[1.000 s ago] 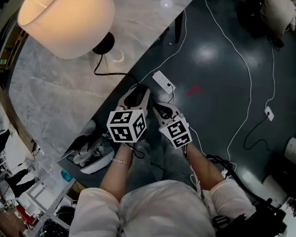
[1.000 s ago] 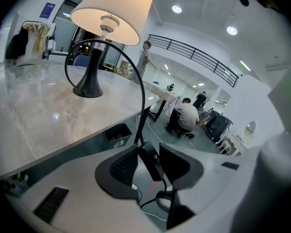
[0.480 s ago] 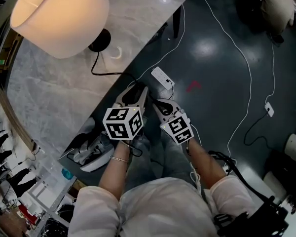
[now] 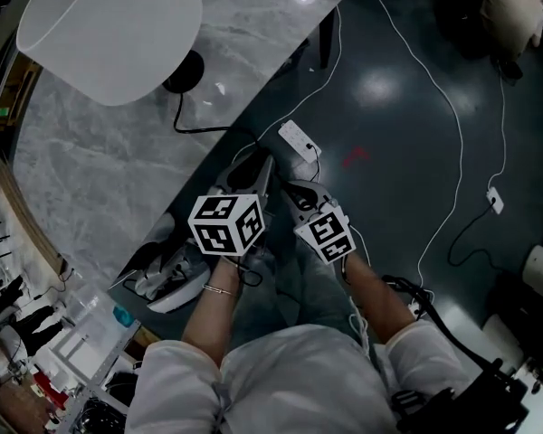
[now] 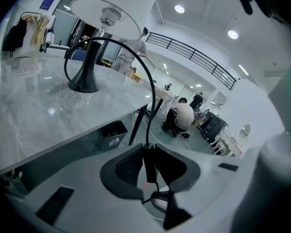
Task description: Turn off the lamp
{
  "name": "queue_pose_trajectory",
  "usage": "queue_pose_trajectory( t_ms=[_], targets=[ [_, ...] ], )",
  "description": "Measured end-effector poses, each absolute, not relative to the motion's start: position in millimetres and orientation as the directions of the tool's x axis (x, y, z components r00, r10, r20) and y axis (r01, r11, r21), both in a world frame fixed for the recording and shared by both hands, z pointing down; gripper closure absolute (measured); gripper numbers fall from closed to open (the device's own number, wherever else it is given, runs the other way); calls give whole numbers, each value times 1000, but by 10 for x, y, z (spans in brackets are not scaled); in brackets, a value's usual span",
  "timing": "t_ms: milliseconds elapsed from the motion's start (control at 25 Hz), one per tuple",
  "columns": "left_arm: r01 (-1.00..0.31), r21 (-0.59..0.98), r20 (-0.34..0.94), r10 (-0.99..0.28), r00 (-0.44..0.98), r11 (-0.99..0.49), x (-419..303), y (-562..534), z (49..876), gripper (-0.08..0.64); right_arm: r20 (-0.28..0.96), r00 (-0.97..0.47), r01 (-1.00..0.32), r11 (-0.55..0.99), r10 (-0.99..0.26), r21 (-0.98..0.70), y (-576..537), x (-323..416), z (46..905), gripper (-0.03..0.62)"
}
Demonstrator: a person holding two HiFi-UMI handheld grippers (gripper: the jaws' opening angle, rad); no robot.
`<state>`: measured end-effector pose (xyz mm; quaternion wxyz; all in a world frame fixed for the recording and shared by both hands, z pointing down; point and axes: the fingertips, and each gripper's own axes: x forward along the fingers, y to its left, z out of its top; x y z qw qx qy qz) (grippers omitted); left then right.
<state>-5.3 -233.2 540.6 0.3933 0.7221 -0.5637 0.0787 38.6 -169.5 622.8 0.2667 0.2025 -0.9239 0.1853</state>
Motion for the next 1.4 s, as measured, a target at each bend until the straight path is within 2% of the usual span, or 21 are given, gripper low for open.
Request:
queue_pose_trajectory(
  t_ms=[880, 1160, 1400],
  targets=[
    [-907, 414, 574, -753, 322, -73, -58, -2242, 5431, 465, 581, -772, -466, 851, -258, -241, -1703, 390, 6274, 580],
    [-902, 430, 552, -783, 285, -25, -144, -2092, 5433, 457, 582, -771, -469, 849, -259, -243, -1705, 368, 6314, 580],
    [-912, 409, 598, -762, 248, 24, -230, -1905, 5588, 459, 601, -759, -480, 839, -252, -255, -1700, 363, 6424, 580]
  ],
)
